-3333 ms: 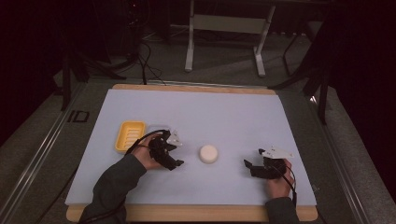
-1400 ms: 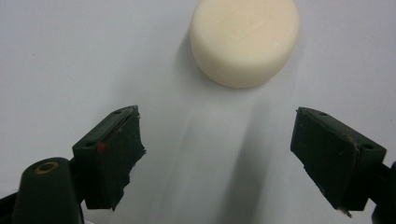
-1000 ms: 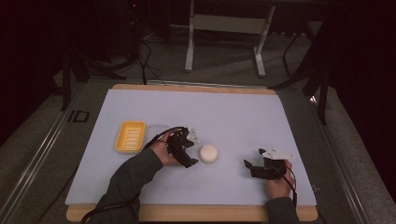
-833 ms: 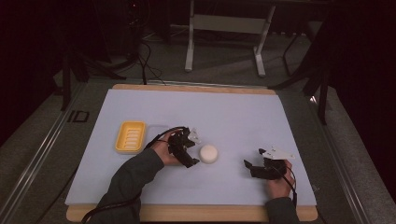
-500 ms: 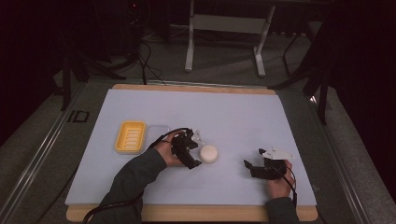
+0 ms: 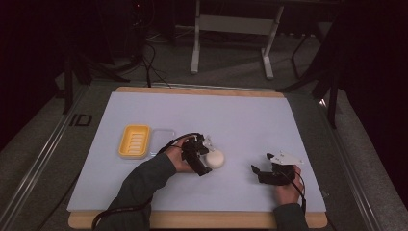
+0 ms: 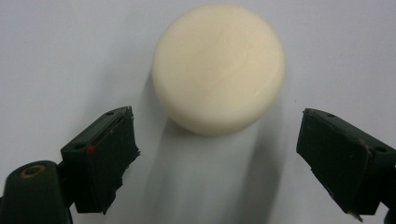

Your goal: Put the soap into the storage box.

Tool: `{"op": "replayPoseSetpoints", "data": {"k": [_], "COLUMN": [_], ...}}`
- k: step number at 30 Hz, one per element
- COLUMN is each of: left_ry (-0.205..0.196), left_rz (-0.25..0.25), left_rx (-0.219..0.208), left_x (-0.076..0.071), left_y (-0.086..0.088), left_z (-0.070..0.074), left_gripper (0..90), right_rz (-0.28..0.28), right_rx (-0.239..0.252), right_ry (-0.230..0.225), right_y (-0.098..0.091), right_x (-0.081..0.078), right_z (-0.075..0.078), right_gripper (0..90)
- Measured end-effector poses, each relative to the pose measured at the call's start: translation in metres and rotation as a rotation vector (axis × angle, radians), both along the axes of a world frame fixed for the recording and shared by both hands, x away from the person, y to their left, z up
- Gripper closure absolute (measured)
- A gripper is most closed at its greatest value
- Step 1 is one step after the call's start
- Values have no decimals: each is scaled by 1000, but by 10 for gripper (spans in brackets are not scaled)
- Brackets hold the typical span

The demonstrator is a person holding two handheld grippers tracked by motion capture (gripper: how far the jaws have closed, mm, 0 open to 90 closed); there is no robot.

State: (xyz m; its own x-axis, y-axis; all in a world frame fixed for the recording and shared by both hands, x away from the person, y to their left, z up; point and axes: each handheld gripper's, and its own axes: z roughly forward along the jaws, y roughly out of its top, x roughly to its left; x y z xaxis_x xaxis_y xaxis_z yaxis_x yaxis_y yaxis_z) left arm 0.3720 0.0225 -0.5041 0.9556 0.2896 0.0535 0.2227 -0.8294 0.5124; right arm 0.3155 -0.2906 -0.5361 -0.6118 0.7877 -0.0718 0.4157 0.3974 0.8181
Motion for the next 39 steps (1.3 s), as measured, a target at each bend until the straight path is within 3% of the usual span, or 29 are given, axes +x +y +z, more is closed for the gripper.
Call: {"op": "replayPoseSetpoints", "data": {"k": [13,30,39], "left_ry": [12,38,43], "left_rz": [-23,-15,-23], "left_rx": [0,0,4], "left_x": [6,15,16], "left_y": [-17,-27,-27], "left_z": [-5,-14,-15], "left_gripper": [103,109,172], "right_rz": [3,4,4], "right_rx": [0,-2,-2], "right_ry": [0,-1,0], "right_y": [0,0,0], "right_x": [0,0,0], "right_z": [0,0,0], "right_gripper": [191,191,191]}}
